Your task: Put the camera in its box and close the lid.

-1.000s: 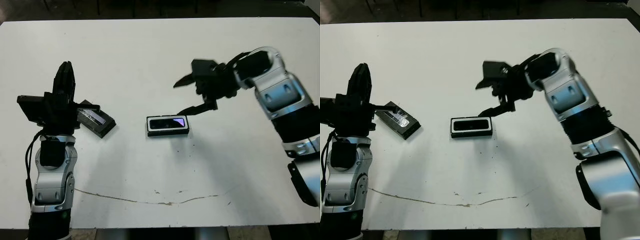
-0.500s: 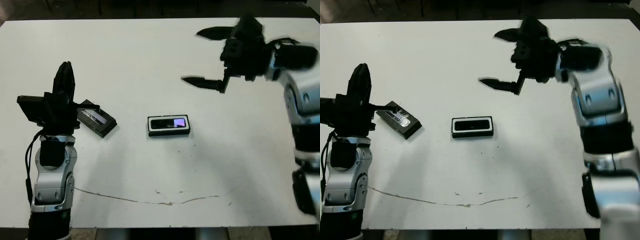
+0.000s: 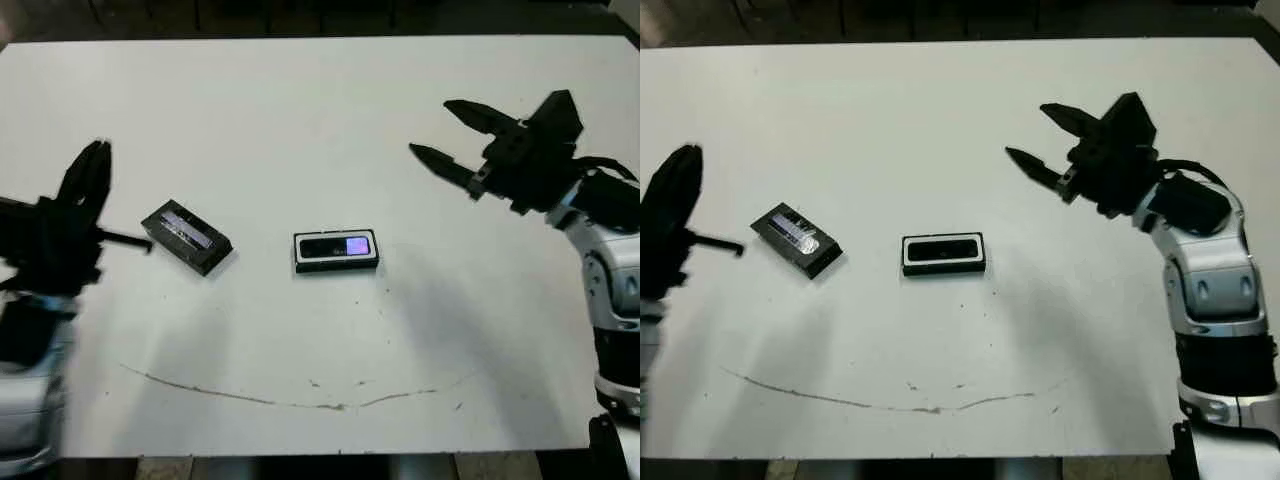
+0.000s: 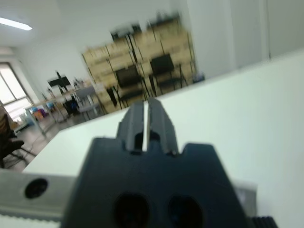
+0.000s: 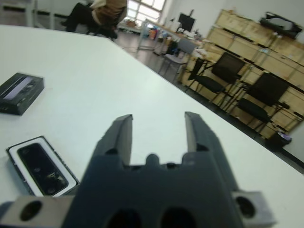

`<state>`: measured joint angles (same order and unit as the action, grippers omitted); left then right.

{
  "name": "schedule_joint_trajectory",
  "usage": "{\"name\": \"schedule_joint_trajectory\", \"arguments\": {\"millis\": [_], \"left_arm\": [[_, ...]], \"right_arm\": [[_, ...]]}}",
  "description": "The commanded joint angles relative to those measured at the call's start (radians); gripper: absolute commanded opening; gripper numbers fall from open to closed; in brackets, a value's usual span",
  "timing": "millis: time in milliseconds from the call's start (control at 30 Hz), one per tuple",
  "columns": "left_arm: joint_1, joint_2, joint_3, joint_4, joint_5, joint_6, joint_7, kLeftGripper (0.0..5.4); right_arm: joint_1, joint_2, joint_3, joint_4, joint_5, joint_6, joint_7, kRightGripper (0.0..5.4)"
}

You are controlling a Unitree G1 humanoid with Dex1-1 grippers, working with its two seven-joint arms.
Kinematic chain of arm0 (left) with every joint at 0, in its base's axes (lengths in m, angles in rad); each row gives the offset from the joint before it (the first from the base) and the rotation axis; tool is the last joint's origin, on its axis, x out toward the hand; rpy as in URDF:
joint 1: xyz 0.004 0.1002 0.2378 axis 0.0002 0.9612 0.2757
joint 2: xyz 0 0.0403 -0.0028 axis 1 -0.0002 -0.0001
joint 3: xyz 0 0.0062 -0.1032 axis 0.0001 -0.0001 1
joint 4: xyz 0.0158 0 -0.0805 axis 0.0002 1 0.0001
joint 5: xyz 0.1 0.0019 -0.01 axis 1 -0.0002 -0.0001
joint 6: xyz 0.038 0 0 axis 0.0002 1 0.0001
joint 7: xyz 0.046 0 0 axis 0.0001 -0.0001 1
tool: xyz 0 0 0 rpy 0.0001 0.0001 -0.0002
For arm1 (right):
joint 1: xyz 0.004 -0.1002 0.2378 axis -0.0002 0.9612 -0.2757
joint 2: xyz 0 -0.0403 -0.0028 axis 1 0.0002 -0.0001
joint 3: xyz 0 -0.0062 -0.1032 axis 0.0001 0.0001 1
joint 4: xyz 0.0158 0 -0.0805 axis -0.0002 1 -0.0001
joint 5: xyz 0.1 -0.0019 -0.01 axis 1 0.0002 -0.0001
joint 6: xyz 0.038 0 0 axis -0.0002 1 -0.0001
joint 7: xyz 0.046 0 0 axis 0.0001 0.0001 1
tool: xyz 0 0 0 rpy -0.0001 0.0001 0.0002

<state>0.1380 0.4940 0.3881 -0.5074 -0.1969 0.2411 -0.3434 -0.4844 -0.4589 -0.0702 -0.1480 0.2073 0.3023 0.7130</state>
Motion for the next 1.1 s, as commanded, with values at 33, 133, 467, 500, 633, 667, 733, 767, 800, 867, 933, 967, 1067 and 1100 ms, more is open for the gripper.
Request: {"name": "schedule_joint_trajectory", "arguments": {"millis": [33, 133, 467, 500, 633, 667, 733, 767, 800, 867, 933, 967, 1067, 1100], "left_arm": [[0.066, 0.154, 0.055, -0.033, -0.010, 0.134, -0.114, 0.00], [0.100, 0.387, 0.056, -0.031, 0.025, 0.192, -0.312, 0.00], [-0.241, 0.716, -0.299, 0.155, 0.066, 0.273, -0.652, 0.00], [-0.292, 0.709, -0.344, 0.191, 0.069, 0.264, -0.682, 0.00], [-0.493, 0.656, -0.538, 0.351, 0.148, 0.193, -0.796, 0.00], [-0.543, 0.637, -0.587, 0.398, 0.178, 0.182, -0.822, 0.00], [-0.621, 0.604, -0.662, 0.479, 0.226, 0.167, -0.872, 0.00], [-0.658, 0.586, -0.698, 0.525, 0.250, 0.160, -0.902, 0.00], [-0.686, 0.568, -0.728, 0.567, 0.270, 0.146, -0.929, 0.00], [-0.726, 0.541, -0.781, 0.626, 0.316, 0.116, -0.969, 0.00], [-0.753, 0.519, -0.834, 0.668, 0.370, 0.091, -1.000, 0.00], [-0.763, 0.507, -0.858, 0.689, 0.394, 0.081, -1.016, 0.00], [-0.779, 0.482, -0.908, 0.742, 0.449, 0.044, -1.063, 0.00], [-0.778, 0.477, -0.918, 0.756, 0.464, 0.031, -1.074, 0.00]], "right_arm": [[0.041, 0.004, 0.003, -0.007, 0.000, 0.003, -0.034, 1.49], [0.043, -0.010, 0.018, -0.004, -0.008, -0.008, -0.042, 0.90], [0.032, -0.032, 0.027, 0.007, -0.004, -0.002, -0.037, 0.01], [0.030, -0.034, 0.027, 0.003, -0.003, 0.006, -0.038, 0.01], [0.024, -0.050, 0.031, -0.009, -0.006, 0.010, -0.034, 0.01], [0.021, -0.052, 0.032, -0.010, -0.004, 0.008, -0.032, 0.01], [0.017, -0.055, 0.033, -0.009, -0.002, 0.003, -0.029, 0.01], [0.015, -0.056, 0.033, -0.006, -0.001, -0.003, -0.028, 0.01], [0.013, -0.057, 0.034, -0.003, 0.000, -0.010, -0.025, 0.01], [0.010, -0.060, 0.034, 0.004, 0.001, -0.028, -0.018, 0.01], [0.010, -0.061, 0.033, 0.004, 0.002, -0.026, -0.018, 0.01], [0.011, -0.063, 0.032, 0.002, 0.002, -0.021, -0.020, 0.01], [0.010, -0.062, 0.029, 0.002, 0.009, -0.009, -0.020, 0.01], [0.009, -0.061, 0.028, 0.005, 0.012, -0.012, -0.018, 0.01]]}}
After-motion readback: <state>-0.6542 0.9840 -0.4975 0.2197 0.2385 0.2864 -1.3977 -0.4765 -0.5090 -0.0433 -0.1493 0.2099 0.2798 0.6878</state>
